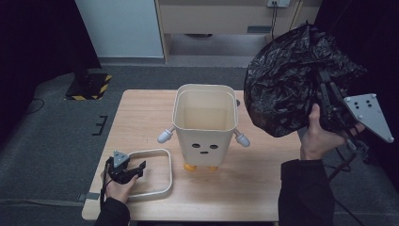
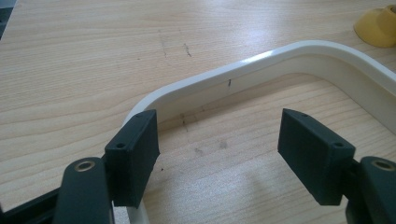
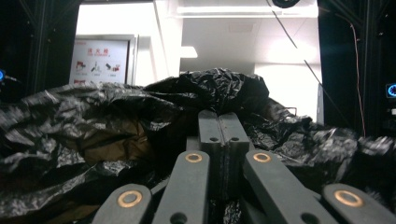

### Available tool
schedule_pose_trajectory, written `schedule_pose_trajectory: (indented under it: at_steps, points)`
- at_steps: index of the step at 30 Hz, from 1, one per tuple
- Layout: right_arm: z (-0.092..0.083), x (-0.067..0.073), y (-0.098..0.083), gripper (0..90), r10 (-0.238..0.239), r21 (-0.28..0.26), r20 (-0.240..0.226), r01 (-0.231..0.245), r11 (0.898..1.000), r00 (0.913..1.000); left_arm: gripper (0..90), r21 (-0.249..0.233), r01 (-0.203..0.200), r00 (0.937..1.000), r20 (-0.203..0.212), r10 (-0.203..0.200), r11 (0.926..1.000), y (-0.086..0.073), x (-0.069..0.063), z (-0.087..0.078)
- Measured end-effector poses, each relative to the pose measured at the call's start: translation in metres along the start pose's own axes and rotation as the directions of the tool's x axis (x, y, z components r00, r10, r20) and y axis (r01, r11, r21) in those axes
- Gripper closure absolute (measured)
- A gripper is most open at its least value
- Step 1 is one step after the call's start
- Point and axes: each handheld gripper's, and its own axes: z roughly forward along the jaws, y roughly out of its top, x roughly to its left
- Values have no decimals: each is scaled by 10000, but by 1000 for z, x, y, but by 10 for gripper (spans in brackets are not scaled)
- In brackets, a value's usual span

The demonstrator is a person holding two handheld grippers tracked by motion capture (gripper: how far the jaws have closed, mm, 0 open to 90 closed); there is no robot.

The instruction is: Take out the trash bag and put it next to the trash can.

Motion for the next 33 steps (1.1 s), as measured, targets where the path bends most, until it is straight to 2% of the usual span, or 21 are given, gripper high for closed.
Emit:
schedule_pose_trajectory:
  at_steps: [19, 33]
  points:
    - [7, -4, -47, 900, -115, 1233, 118, 100, 9923, 9999, 286, 165, -29, 9999, 102, 27, 9999, -1, 0, 2]
    - [9, -12, -85, 900, 79, 2261, -68, -62, 9741, 9999, 289, 192, 0, 9998, 182, -3, 9998, -2, 0, 2]
